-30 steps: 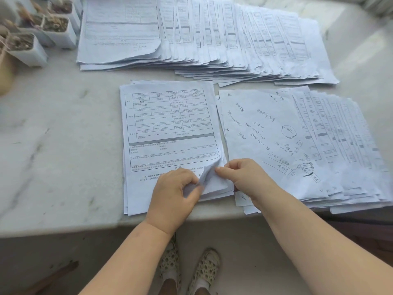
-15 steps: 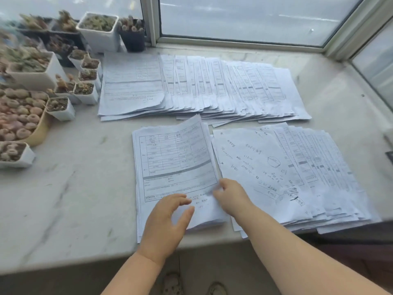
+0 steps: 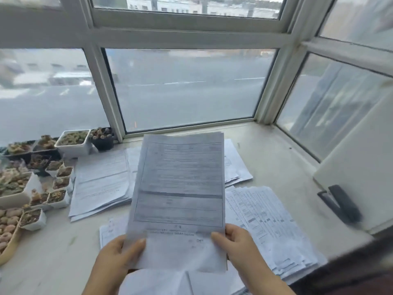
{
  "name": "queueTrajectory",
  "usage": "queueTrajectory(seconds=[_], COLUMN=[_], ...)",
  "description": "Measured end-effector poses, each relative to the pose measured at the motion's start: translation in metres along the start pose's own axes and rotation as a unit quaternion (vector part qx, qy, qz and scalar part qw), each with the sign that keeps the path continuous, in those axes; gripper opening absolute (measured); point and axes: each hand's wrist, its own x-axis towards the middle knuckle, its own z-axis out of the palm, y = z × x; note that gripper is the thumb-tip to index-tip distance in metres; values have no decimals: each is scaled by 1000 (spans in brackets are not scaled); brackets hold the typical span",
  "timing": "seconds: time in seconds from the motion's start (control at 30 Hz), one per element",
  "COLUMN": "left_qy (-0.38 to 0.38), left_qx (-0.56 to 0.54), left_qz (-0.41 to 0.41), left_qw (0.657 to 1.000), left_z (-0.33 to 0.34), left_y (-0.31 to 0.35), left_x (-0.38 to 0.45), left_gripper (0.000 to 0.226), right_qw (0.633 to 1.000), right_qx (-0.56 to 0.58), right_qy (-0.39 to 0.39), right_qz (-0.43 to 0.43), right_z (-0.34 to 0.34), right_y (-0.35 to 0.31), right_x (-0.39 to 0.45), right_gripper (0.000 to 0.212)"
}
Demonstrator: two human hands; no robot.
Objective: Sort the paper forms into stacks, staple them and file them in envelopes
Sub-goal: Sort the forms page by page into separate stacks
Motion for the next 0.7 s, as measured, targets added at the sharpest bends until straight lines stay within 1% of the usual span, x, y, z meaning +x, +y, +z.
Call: queueTrajectory(seconds=[0.07,0.17,0.27,0.37,0.5,0.6,0.63,0.7], left_qy=[18,40,58,65,95,116,123,140], left_qx=[2,3,-20,-43,-74,-82,-79,-75], left_qz=[16,65,118,153,158,156,156,153], left_qw=[1000,997,991,985,980,978,977,975], left_z=[30,83,136,186,244,273,280,291], left_y=[11,36,74,110,137,142,142,140], left_x=[1,4,9,22,48,71,79,96], left_gripper=[7,19,4,8,7,10,10,12], right_qw=[1000,1000,998,994,991,990,989,989], right_qx=[7,20,53,77,86,83,84,71], right_qy=[-5,3,-21,-65,-82,-85,-91,-102], right_qz=[1,9,-9,-38,-59,-71,-76,-85], right_z=[-27,-72,-118,-163,-210,-227,-229,-230], right_y=[-6,-22,-51,-81,-107,-117,-121,-124], right_x=[7,42,87,130,186,225,236,258], right_gripper=[16,22,32,28,37,53,64,96])
